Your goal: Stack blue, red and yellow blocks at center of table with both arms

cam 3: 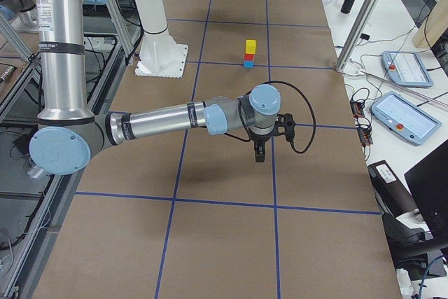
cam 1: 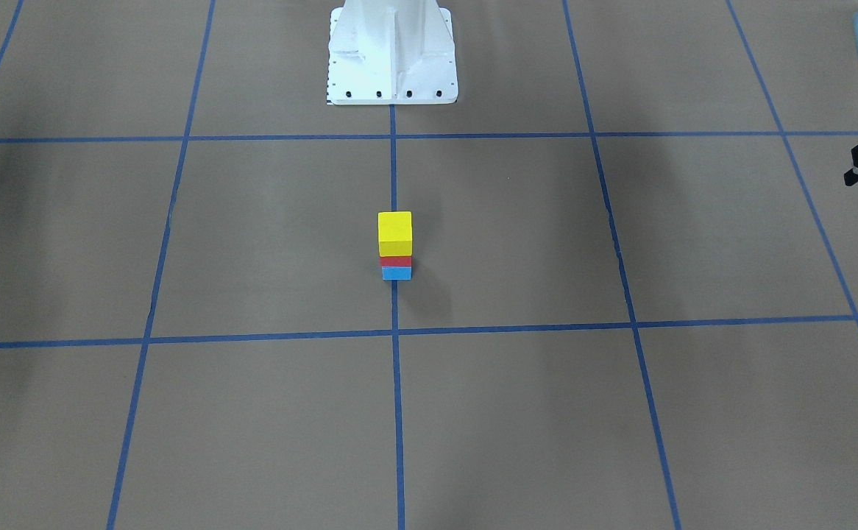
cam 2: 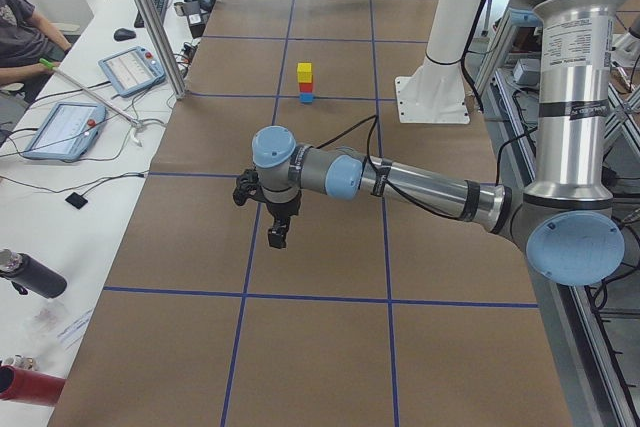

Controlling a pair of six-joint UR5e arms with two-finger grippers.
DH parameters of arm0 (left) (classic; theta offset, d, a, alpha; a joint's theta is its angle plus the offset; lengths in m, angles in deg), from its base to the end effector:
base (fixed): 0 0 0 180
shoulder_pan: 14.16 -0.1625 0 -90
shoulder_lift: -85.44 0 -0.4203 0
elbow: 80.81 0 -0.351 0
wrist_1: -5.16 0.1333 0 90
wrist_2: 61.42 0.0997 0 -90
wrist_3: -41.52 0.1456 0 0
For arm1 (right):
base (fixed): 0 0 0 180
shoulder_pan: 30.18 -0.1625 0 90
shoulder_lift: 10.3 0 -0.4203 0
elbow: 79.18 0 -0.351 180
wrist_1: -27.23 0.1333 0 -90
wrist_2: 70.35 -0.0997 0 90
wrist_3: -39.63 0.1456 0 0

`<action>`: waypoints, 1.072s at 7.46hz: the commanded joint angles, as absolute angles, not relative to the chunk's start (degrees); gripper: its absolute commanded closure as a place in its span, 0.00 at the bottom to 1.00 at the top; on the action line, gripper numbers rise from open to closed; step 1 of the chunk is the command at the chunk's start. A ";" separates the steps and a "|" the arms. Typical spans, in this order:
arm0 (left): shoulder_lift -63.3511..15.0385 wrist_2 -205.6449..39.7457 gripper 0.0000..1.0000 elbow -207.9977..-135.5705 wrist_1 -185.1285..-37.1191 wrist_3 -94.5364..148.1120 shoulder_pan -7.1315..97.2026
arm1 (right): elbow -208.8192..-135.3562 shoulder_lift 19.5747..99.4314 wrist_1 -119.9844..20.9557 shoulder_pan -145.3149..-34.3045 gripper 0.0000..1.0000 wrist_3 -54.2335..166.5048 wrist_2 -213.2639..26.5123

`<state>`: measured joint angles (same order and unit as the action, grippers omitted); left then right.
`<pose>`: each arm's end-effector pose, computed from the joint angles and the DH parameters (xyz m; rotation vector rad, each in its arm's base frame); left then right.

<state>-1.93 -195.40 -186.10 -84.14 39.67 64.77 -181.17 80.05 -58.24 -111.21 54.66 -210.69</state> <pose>0.0534 -0.4404 0.5873 0.1113 0.7839 0.2326 -0.0512 -0.4605 0.5735 0.0765 -0.9078 -0.0256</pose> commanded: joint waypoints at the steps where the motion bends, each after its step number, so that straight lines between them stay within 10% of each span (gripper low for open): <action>1: -1.93 -195.19 0.01 -186.20 -84.23 39.67 64.77 | -181.13 80.05 -58.20 -111.21 0.00 54.66 -210.63; 8: -1.66 -195.19 0.01 -185.50 -84.23 39.32 65.03 | -179.82 81.36 -58.20 -111.30 0.00 53.87 -210.45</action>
